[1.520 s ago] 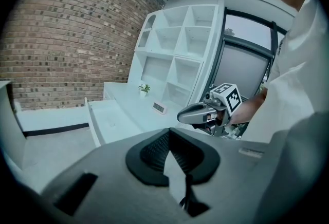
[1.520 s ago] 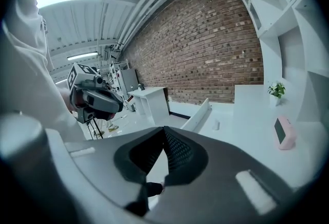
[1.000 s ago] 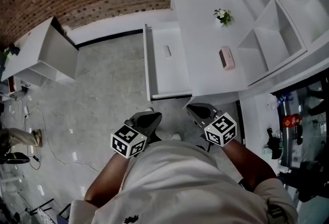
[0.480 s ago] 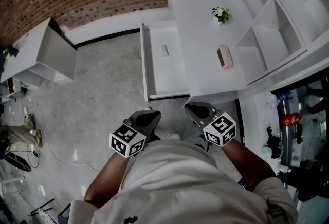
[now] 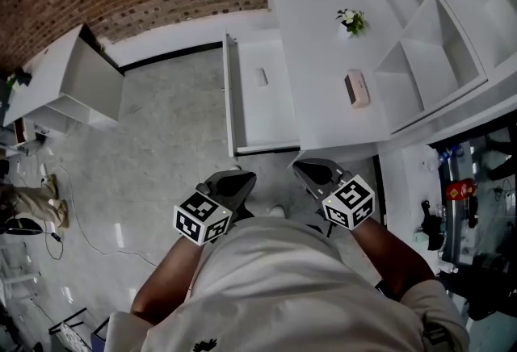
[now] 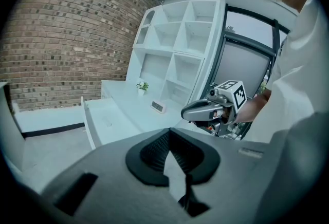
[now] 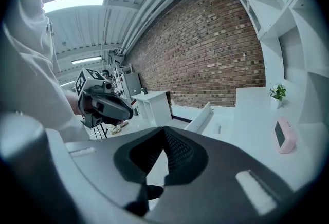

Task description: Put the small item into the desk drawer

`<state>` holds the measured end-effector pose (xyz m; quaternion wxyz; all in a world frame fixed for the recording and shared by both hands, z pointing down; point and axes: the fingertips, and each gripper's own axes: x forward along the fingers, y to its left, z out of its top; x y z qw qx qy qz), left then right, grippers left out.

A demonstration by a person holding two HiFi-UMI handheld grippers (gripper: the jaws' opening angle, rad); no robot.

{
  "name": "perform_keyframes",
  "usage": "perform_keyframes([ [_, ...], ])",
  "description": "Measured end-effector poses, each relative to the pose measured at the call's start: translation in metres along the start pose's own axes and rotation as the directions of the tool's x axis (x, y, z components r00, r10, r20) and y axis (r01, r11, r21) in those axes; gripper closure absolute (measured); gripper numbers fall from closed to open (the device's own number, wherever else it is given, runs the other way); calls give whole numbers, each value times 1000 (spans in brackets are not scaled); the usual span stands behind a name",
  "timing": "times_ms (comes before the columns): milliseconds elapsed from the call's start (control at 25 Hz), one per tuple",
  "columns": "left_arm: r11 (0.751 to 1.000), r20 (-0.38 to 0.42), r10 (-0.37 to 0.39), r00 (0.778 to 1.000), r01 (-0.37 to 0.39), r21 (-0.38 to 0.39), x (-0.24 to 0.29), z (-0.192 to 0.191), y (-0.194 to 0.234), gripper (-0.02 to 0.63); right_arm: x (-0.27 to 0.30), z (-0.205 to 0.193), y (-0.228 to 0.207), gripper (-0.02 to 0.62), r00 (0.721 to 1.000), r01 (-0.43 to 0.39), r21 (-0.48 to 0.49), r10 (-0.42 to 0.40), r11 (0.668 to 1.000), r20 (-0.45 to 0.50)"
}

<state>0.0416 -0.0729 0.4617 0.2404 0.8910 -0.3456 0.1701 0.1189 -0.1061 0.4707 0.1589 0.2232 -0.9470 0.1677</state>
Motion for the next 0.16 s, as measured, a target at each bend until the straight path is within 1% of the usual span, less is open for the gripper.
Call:
perform_keyframes([
  [160,1000,-5,-6,1000,6,9,4,3,0,600,-1,3,-5,583,1000,9,-5,-9,1000,3],
])
